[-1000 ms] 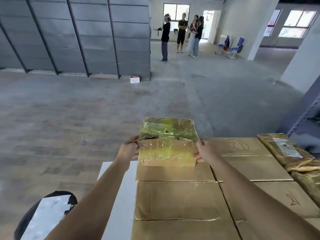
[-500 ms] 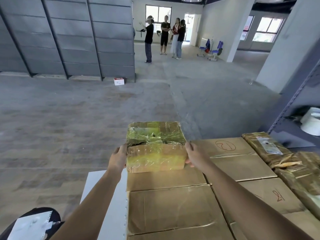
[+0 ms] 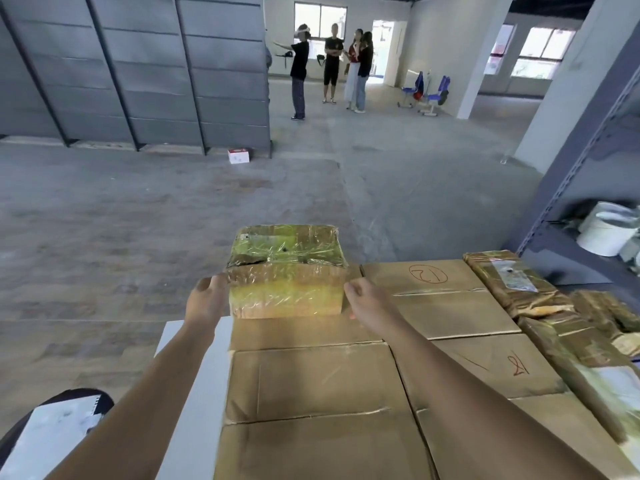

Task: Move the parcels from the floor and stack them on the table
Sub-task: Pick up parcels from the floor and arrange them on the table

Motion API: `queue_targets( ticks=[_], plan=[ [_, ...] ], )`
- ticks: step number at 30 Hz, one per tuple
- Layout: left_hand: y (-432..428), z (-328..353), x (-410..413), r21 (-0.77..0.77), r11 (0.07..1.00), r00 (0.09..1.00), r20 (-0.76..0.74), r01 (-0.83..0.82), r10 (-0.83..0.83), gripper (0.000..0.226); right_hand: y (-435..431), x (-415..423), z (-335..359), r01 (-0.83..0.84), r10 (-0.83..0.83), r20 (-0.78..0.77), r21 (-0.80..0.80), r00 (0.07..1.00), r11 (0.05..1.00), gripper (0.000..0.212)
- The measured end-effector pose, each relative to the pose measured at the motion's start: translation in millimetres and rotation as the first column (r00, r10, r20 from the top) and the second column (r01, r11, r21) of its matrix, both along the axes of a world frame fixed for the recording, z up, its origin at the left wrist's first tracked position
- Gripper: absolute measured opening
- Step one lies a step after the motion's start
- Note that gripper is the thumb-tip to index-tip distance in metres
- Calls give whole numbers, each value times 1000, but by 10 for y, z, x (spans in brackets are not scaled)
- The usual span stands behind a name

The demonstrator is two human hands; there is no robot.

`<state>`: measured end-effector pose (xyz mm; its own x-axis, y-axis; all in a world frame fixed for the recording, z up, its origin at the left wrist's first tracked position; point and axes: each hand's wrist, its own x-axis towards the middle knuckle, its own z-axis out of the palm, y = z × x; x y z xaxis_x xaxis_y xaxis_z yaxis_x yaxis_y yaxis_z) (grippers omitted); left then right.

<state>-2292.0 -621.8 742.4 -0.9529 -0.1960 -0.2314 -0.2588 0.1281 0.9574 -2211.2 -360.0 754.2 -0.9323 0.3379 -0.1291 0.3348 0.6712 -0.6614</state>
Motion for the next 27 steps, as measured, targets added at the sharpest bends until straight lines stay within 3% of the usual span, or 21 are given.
queue_targets(
  ticks=[9, 13, 21, 27],
  plan=[
    [178, 102, 1225, -19, 985, 982, -84, -171, 168, 23, -79, 522, 34, -288, 278, -77, -194, 957, 938, 31],
    [223, 123, 1974, -28, 971, 967, -99, -239, 235, 22, -270, 827, 4, -430, 437, -53, -316, 898, 846, 27],
    [-291, 191, 3363, -200, 899, 921, -96, -390, 378, 18, -1260, 1665, -4, -616, 656, -89, -457, 750, 642, 20],
    [-1024, -64, 4652, -187, 723, 744, -93, -666, 662, 27, -2255, 2624, -182, -749, 827, -43, -453, 560, 483, 25]
  ],
)
